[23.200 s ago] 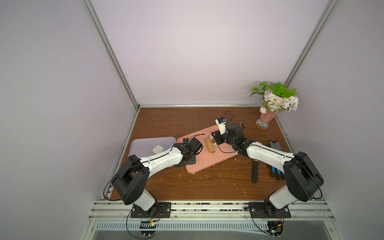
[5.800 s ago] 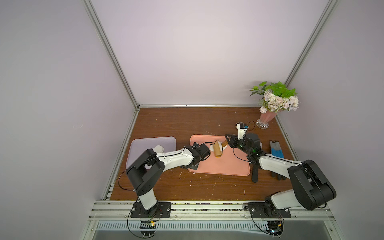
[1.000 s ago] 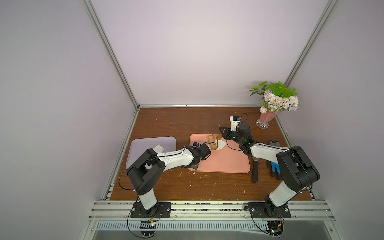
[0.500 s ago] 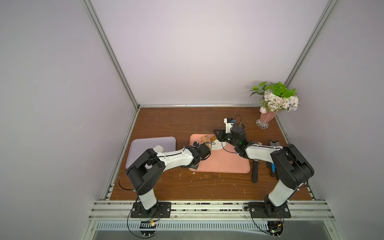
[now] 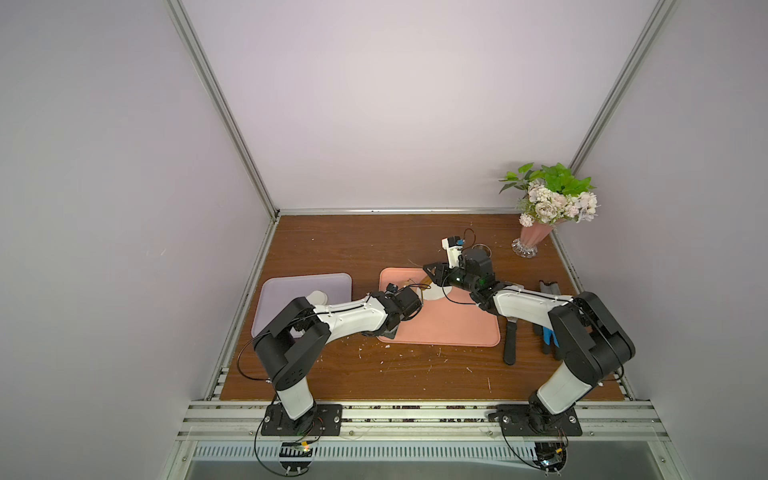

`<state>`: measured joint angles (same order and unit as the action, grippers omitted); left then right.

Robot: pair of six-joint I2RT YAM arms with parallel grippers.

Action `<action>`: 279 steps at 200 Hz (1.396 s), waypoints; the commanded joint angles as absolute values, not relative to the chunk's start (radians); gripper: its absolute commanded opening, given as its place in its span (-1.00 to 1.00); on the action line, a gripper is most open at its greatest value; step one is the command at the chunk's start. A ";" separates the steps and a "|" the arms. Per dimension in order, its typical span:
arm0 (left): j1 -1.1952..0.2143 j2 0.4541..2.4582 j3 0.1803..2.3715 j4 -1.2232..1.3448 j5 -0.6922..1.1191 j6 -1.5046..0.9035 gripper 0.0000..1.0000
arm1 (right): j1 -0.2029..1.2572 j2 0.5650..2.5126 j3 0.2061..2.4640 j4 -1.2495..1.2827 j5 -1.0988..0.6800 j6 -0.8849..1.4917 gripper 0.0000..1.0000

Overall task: Roll out the dumpling wrappers from the dough
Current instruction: Flatten out the dough on the work surface.

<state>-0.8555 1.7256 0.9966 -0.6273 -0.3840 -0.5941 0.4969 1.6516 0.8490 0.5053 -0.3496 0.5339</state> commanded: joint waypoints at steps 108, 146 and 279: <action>-0.853 1.755 0.977 -0.640 -0.341 -0.587 -1.00 | 0.342 1.534 0.732 0.488 -0.332 0.424 -1.00; -0.853 1.757 0.981 -0.640 -0.337 -0.590 -1.00 | 0.403 1.578 0.664 0.509 -0.286 0.415 -1.00; -0.853 1.761 0.982 -0.641 -0.341 -0.578 -1.00 | 0.468 1.703 0.748 0.353 -0.228 0.417 -1.00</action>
<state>-0.8555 1.7264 0.9966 -0.6270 -0.3836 -0.5976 0.4751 1.6535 0.7753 0.5705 -0.3008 0.4873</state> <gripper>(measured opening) 0.047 0.307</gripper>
